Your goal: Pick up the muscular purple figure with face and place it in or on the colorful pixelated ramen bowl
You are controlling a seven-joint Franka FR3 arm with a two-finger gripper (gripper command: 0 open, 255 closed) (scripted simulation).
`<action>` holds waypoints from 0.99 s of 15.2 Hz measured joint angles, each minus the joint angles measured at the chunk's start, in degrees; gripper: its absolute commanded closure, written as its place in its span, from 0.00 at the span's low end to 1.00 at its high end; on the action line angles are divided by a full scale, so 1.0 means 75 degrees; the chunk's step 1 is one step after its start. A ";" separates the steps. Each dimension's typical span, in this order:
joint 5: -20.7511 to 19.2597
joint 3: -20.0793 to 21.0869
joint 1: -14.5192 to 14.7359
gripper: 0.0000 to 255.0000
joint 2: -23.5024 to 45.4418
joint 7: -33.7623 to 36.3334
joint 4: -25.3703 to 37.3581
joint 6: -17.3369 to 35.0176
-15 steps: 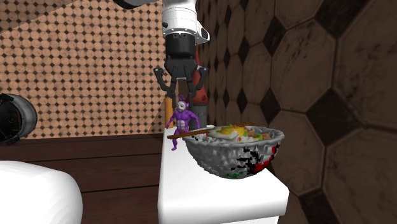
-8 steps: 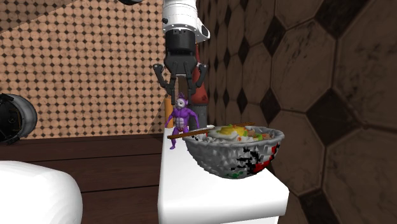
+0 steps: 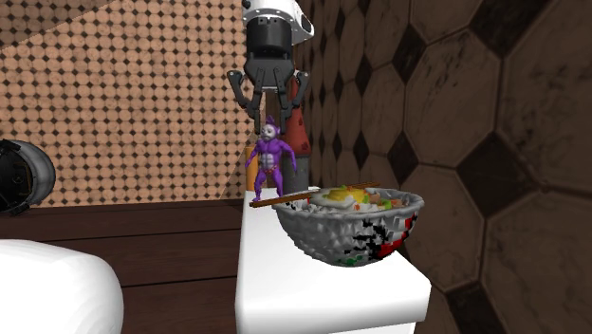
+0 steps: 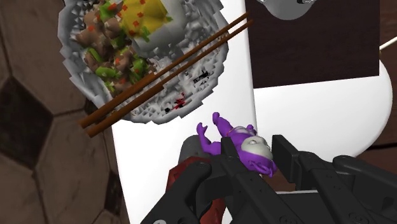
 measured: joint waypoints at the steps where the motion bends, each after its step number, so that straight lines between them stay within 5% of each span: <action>1: 0.0006 0.0013 0.0002 1.00 0.0002 -0.0006 0.0087 -0.0086; 15: 0.0157 0.0097 0.0096 1.00 0.0575 -0.0218 0.2021 -0.1455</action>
